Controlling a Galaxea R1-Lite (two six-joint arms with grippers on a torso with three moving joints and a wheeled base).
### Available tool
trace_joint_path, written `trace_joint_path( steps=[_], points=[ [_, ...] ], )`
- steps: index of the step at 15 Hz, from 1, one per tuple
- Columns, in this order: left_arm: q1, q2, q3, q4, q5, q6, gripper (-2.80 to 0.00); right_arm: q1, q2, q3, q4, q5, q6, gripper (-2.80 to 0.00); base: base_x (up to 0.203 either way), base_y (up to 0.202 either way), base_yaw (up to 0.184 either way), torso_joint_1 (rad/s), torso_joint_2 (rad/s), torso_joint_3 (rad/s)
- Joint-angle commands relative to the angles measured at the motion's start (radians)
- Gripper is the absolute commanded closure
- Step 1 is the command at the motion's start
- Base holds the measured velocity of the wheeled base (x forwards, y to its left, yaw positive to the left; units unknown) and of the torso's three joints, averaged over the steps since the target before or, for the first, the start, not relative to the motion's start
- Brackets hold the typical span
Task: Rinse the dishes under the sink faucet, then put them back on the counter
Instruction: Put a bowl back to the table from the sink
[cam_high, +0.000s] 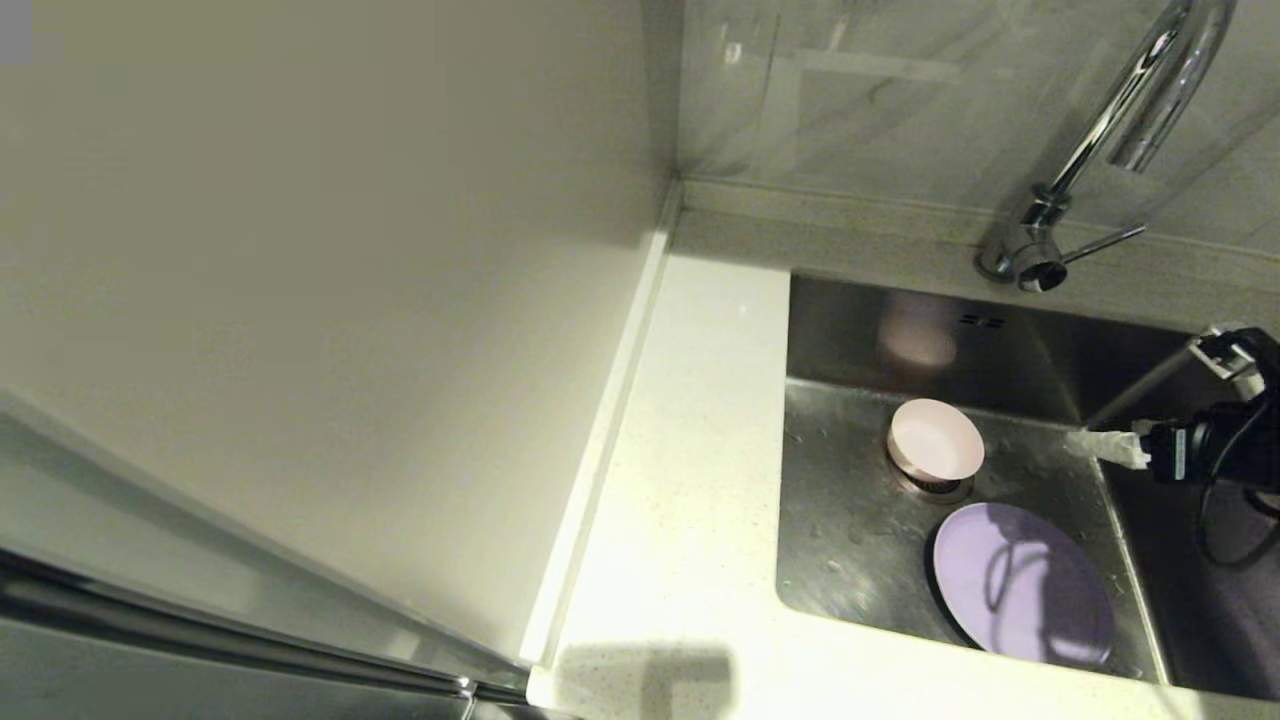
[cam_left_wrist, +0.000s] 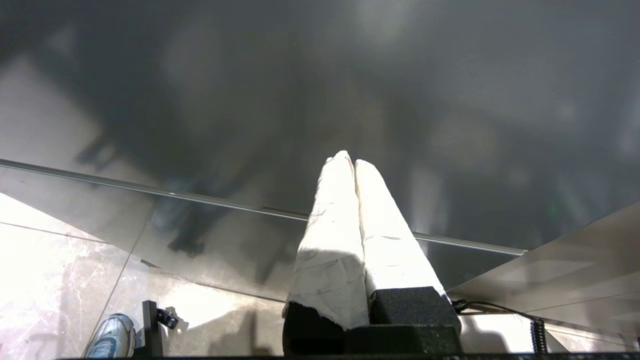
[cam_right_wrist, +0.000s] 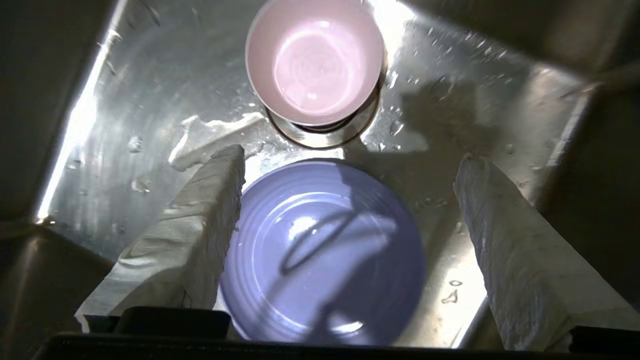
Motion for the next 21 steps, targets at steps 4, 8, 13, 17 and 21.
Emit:
trace_joint_path(
  steps=[4,8,13,17,21],
  points=[
    [-0.001,0.000,0.003,0.000,0.000,0.000,0.00,0.017,0.229,-0.068,-0.042,-0.011,-0.012,-2.80,0.000,0.000,0.000,0.000,0.00,0.000],
    [0.001,0.000,0.003,0.000,0.000,0.000,0.00,0.096,0.320,-0.075,-0.176,-0.125,-0.011,-2.80,0.000,0.000,0.000,0.000,0.00,0.000],
    [0.000,0.000,0.003,0.000,0.000,0.000,0.00,0.181,0.403,-0.111,-0.290,-0.229,0.031,-2.80,0.000,0.000,0.000,0.000,0.00,0.000],
    [0.000,0.000,0.003,0.000,0.000,0.000,0.00,0.202,0.477,-0.215,-0.322,-0.301,0.124,-2.80,0.000,0.000,0.000,0.000,0.00,0.000],
    [0.001,0.000,0.003,0.000,0.000,0.000,0.00,0.201,0.534,-0.272,-0.346,-0.344,0.167,-2.80,0.000,0.000,0.000,0.000,0.00,0.000]
  ],
)
